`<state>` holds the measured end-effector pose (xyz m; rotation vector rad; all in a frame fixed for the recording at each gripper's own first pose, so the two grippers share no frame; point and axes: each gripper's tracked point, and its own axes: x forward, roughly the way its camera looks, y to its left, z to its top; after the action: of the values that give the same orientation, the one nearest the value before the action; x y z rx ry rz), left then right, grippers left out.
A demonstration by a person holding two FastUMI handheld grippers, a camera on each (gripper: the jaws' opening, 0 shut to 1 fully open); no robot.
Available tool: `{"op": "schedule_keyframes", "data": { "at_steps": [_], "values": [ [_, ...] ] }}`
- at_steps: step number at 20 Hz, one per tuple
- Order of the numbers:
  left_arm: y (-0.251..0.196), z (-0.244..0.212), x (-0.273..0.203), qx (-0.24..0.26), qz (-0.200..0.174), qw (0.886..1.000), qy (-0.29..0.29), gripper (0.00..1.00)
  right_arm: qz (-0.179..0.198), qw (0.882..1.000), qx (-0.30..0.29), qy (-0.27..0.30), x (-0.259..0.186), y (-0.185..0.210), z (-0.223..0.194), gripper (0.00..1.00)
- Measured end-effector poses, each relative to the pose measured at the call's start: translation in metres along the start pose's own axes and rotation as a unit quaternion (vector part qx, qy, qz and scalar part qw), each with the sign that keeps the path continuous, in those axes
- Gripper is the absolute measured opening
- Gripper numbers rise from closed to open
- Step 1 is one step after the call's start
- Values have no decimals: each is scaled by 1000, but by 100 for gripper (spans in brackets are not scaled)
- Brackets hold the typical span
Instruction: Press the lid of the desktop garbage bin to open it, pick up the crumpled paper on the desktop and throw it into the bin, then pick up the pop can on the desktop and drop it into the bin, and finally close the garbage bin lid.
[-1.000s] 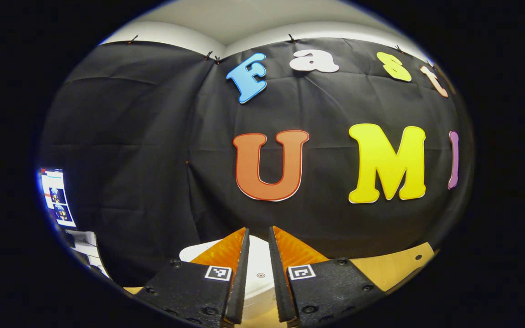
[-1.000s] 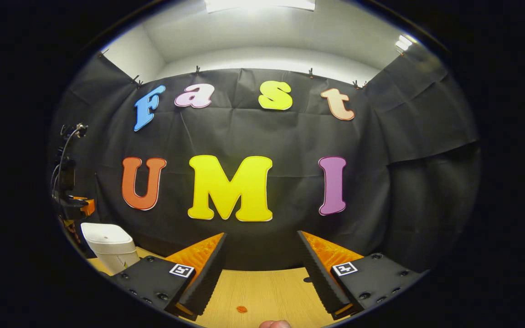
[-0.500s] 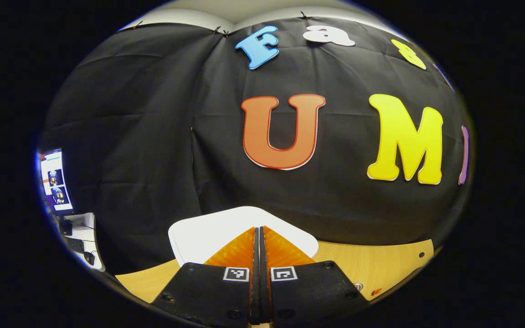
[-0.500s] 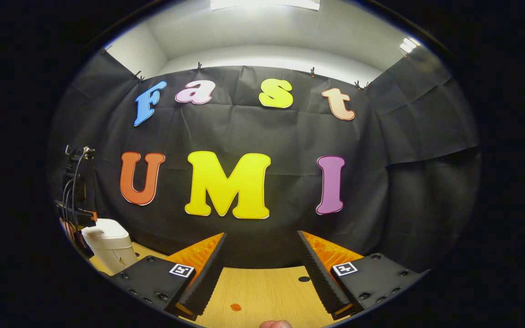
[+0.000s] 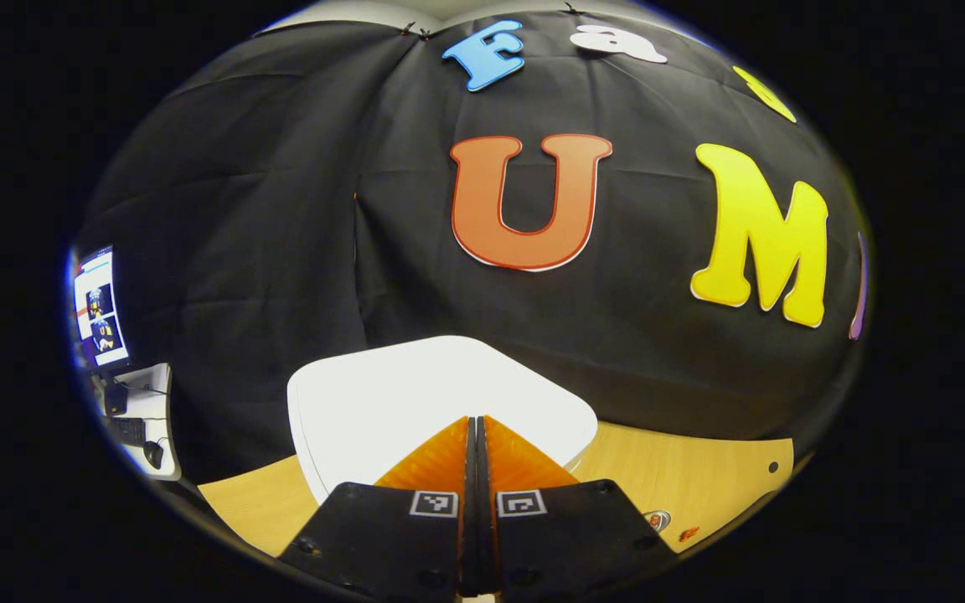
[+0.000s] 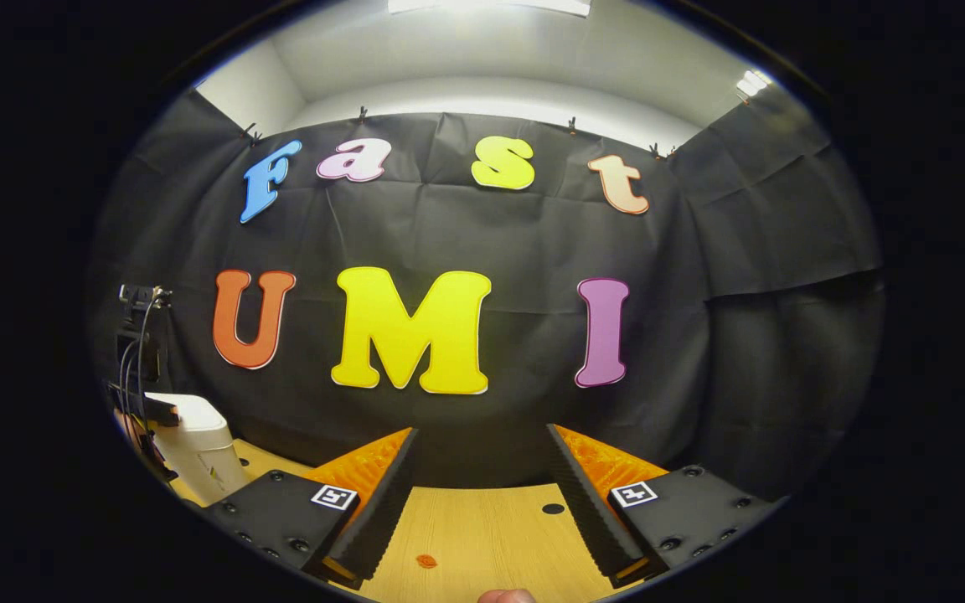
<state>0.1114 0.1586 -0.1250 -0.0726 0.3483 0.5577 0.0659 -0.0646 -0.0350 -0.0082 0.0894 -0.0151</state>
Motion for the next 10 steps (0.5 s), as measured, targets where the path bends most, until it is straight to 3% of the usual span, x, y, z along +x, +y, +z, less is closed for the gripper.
{"op": "schedule_keyframes", "data": {
  "at_steps": [4,10],
  "values": [
    [1,-4,1,17,15,1000,6,3,1,1000,5,8,2,3,-7,93],
    [-3,31,-15,-1,-6,999,-46,3,7,1000,6,10,2,4,-9,92]
  ]
}}
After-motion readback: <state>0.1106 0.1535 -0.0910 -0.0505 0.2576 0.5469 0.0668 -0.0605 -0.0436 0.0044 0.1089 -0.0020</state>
